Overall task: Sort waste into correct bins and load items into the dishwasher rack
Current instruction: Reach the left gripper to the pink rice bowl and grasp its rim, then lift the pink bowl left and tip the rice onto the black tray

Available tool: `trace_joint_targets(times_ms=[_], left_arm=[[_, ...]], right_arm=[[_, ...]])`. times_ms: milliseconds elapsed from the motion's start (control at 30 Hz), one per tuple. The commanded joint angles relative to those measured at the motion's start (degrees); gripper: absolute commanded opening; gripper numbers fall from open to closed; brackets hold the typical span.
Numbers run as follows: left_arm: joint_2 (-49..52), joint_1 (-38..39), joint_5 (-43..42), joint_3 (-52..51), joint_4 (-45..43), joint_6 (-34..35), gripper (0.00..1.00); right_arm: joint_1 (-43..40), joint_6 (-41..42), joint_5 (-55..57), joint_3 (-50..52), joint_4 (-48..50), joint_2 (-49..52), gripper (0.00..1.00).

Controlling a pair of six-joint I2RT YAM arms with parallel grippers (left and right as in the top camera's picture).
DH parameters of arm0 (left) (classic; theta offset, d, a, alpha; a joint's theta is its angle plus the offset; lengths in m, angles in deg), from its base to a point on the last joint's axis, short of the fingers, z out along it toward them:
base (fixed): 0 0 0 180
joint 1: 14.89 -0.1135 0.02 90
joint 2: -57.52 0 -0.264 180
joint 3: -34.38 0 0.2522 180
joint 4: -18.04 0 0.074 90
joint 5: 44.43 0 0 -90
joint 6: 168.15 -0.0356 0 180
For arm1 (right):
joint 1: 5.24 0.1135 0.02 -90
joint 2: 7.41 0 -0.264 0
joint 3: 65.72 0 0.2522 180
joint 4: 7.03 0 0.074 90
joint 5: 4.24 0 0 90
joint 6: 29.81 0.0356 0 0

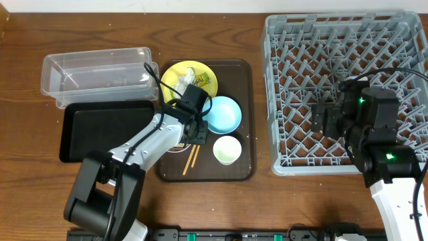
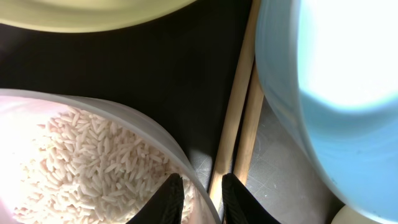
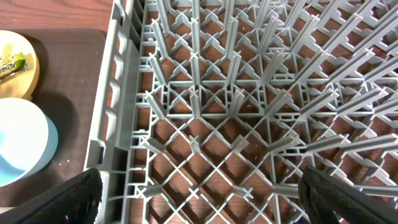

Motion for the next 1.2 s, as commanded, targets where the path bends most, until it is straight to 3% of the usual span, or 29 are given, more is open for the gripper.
trace_joint_targets(times_ms=[0, 200, 700, 967, 1167], left_arm=[[-0.44, 0.13, 0.94, 1.29, -0.02, -0.26, 0.25], [-1.86, 0.13, 2.01, 1.29, -1.11, -0.26, 0.30], [-2.62, 0.13, 3.26, 1.29, -2.67, -0.20, 0.30], [-2.62, 0.44, 3.23, 1.29, -2.14, 0.39, 0.11], [-2.73, 0.94, 3.26, 1.29, -1.62, 0.63, 0.06]], right_arm=[[0.59, 0.76, -0.24, -1.20, -0.04, -0.02, 0.99], [0.59, 0.76, -0.24, -1.20, -0.04, -0.04, 0.99], [0.59, 0.74, -0.22, -1.20, -0.02, -0.04, 0.99], [0.59, 0.74, -0.22, -1.20, -0.02, -0.02, 0.99], [0.59, 0.74, -0.22, -1.20, -0.04, -0.04, 0.99]])
